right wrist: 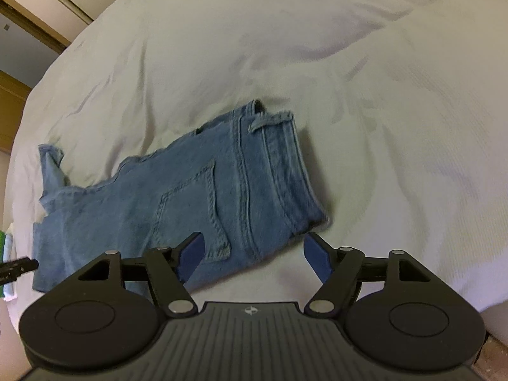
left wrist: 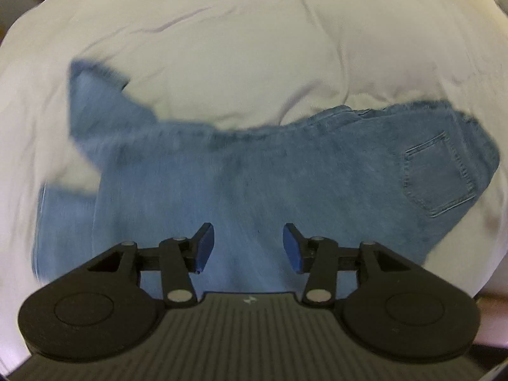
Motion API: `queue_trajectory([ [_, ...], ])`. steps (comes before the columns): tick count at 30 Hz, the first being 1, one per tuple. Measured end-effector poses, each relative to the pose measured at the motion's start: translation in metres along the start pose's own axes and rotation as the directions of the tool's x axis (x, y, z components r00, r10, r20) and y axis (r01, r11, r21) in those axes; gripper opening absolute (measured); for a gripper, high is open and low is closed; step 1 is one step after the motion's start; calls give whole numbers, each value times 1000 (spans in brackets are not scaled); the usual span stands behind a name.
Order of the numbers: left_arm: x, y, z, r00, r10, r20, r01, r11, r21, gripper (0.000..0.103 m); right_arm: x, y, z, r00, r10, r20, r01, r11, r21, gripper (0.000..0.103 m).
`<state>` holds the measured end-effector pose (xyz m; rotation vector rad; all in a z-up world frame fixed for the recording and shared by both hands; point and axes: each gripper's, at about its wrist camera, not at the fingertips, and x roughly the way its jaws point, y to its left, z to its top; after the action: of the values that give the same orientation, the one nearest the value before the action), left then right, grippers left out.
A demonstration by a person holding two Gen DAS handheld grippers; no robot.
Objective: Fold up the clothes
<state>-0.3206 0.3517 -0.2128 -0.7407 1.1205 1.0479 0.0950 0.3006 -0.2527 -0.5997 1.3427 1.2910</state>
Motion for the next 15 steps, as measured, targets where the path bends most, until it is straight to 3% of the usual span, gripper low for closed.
queue_trajectory([
  [4, 34, 11, 42, 996, -83, -30, 87, 983, 164, 51, 16, -4, 19, 1000, -22, 10, 22, 1000, 7, 76],
  [8, 69, 11, 72, 985, -129, -116, 161, 926, 341, 59, 34, -7, 38, 999, -36, 11, 36, 999, 13, 77],
  [10, 89, 13, 82, 973, -146, -180, 211, 879, 428, 61, 42, -7, 47, 999, -47, 13, 47, 999, 7, 80],
  [12, 109, 15, 91, 960, -145, -238, 244, 851, 465, 61, 49, -8, 55, 998, -61, 16, 61, 998, 0, 81],
  [15, 138, 21, 97, 925, -166, -341, 324, 814, 482, 61, 61, -11, 65, 998, -56, 11, 56, 998, 7, 82],
])
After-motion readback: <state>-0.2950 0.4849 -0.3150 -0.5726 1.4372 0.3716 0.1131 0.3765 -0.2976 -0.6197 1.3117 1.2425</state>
